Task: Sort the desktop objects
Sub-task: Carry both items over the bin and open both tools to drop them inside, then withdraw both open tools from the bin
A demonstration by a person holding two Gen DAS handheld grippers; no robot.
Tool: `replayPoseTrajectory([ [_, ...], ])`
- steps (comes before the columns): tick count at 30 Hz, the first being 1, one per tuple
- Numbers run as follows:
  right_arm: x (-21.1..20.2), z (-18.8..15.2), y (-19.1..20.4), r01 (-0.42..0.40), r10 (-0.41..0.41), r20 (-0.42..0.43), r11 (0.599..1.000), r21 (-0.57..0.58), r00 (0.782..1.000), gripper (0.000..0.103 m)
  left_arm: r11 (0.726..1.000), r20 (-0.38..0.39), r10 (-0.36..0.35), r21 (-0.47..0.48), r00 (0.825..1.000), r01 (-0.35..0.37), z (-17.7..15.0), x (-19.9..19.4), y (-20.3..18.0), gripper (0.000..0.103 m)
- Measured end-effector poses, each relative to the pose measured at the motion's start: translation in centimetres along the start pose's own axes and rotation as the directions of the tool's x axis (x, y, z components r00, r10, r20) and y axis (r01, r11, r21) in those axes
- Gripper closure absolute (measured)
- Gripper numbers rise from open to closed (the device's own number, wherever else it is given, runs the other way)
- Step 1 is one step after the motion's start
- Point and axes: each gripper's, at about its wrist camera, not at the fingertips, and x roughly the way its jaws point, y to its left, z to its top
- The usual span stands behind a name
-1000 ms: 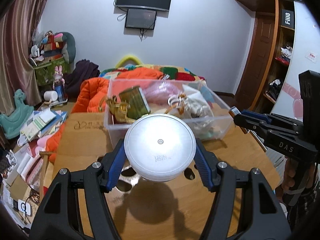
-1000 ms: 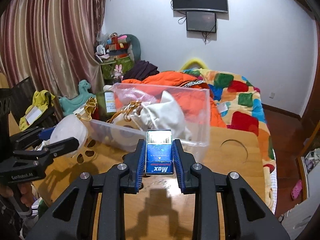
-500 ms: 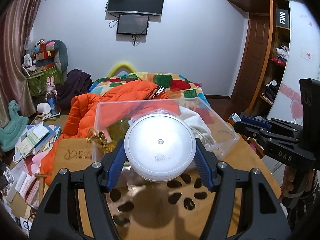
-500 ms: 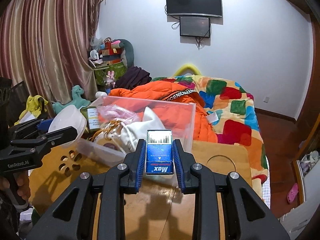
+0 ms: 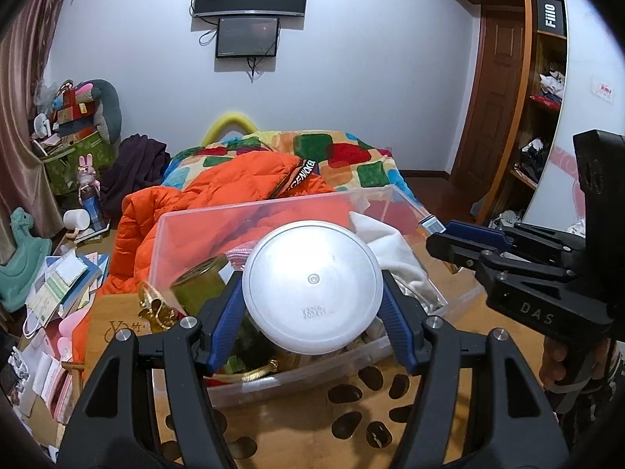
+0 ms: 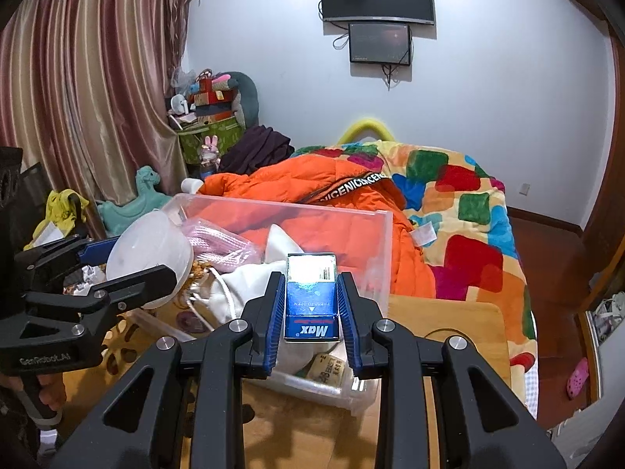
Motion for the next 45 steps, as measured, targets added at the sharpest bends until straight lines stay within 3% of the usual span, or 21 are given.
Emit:
replayPoseTrajectory([
  [15,1.5,-0.8,0.1,0.021,-0.023,-0.056,1.0,-0.023,0.998,0.078,1.0,-0.008,0.01,0.008,1.0,-0.01,0.0,0.4,-0.1,0.038],
  [23,0.6,-0.6,0.4,0.046,-0.047,-0.036,0.999,-0.024,0.998,0.065,1.0,0.011,0.004,0.003,1.0,-0.004,0.2,-0.8,0.0,0.036],
  [26,0.0,-0.4,0.5,0.049,-0.05,-0.022,0.998,-0.026,0.999,0.061,1.0,0.025,0.017,0.002,1.0,-0.017,0.2,-1.4,0.0,0.027],
  [30,-1.0,-0.4,0.9,0.062,-0.062,-0.001,0.998,-0.032,0.998,0.051,1.0,0.036,0.031,0.003,0.999,-0.031,0.0,-2.3,-0.1,0.021],
  [35,-2.3,-0.7,1.3,0.079,-0.079,0.011,0.996,-0.04,0.997,0.047,0.998,0.045,0.062,0.001,0.997,-0.062,-0.4,-3.6,0.0,0.013],
  [39,-3.7,-1.2,1.5,0.096,-0.095,0.026,0.994,-0.042,0.995,0.034,0.997,0.052,0.079,0.002,0.995,-0.079,-0.8,-4.6,-0.2,0.006],
  [45,-6.0,-1.8,2.1,0.106,-0.103,0.057,0.994,-0.037,0.993,0.022,0.997,0.061,0.079,0.004,0.995,-0.08,-1.6,-6.2,-0.6,0.006],
])
